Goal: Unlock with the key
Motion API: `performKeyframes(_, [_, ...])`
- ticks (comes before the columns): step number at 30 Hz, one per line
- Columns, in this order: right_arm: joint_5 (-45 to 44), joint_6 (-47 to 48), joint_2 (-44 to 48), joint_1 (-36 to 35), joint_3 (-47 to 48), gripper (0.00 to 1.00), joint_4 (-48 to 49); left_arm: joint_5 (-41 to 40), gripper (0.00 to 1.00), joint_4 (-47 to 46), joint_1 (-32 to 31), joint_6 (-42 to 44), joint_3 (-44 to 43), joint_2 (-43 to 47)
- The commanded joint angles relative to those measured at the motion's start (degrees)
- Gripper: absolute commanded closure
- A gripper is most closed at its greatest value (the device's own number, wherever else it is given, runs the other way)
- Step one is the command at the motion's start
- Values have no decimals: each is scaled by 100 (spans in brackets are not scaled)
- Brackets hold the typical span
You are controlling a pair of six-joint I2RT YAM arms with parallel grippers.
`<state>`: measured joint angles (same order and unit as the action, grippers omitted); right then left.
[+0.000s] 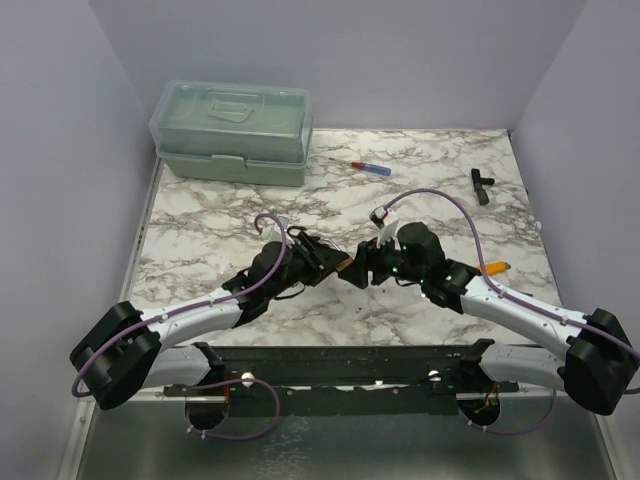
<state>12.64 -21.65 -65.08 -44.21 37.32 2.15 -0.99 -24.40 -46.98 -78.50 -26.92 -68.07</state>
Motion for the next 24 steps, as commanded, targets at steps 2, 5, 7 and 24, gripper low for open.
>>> performKeyframes(2, [219, -163, 35, -27, 133, 84, 671, 362, 53, -485, 14, -185, -197, -271])
performKeyframes(5, [169, -238, 37, -27, 112, 85, 758, 417, 59, -590, 18, -242, -209, -357])
performKeyframes(7, [150, -313, 14, -27, 94, 85, 817, 446, 64, -634, 14, -258, -213, -388])
performKeyframes(24, [1, -497, 271, -26, 45, 30, 500, 686, 100, -508, 390, 314, -64, -40])
